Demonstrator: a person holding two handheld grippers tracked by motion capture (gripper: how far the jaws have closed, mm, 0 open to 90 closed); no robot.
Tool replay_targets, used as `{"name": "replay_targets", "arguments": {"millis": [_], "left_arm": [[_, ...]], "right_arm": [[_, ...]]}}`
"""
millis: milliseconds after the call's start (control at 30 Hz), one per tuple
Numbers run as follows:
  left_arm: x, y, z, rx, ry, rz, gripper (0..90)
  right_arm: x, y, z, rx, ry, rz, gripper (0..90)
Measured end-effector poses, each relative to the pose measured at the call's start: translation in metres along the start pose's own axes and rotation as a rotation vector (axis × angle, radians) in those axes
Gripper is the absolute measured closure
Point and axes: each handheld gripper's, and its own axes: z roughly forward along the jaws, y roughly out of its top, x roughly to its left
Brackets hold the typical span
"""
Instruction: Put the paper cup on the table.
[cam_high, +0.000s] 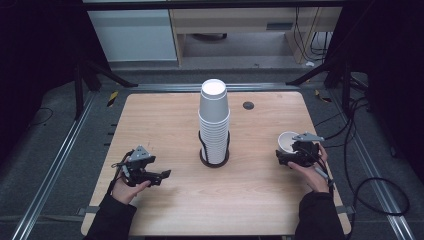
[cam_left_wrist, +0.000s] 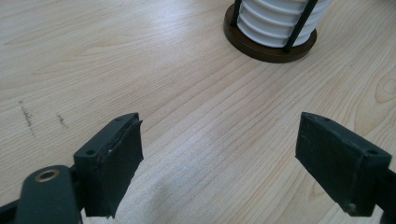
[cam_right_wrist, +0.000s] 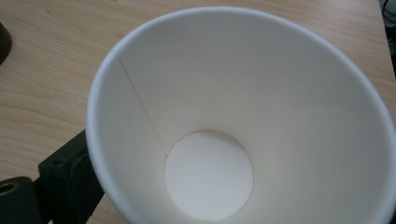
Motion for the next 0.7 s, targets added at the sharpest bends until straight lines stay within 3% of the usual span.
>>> {"name": "replay_targets", "arguments": {"millis": [133,300,700], "left_arm": [[0.000,0.000,-0.001,-0.004,0.000,0.001,14.3],[0.000,0.001,-0.004,-0.012,0.001,-0.002,14.2],[0.004,0.000,-0.007,-0.006,0.018,-0.007,13.4]], "right_arm": [[0.000,-0.001,-0.004,0.025,-0.003,-0.001,2.0],[0.001,-0.004,-0.012,0.018,0.006,0.003,2.0],[0.015,-0.020,-0.033,0.044,0.023,-0.009,1.1]]}}
